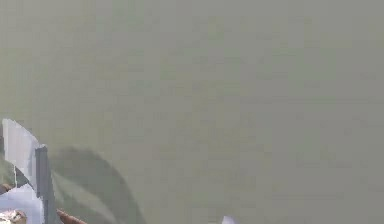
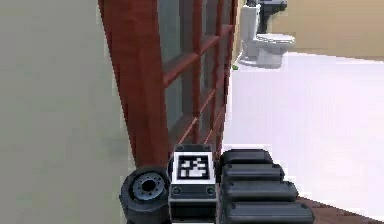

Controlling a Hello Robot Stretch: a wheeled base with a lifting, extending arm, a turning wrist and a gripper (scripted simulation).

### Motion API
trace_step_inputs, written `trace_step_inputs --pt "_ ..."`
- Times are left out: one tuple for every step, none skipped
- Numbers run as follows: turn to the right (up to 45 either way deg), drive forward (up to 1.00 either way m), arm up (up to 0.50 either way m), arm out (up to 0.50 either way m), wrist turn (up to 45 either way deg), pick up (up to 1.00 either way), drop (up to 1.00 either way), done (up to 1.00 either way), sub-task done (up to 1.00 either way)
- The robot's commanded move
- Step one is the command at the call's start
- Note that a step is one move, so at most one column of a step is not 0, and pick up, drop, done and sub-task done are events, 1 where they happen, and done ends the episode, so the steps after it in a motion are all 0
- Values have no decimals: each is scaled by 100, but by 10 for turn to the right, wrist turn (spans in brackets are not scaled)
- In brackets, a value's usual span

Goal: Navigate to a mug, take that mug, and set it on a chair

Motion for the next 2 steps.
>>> trace_step_inputs --pt "-450 0 0 0 0 0 0 0 0" --pt "-450 0 0 0 0 0 0 0 0"
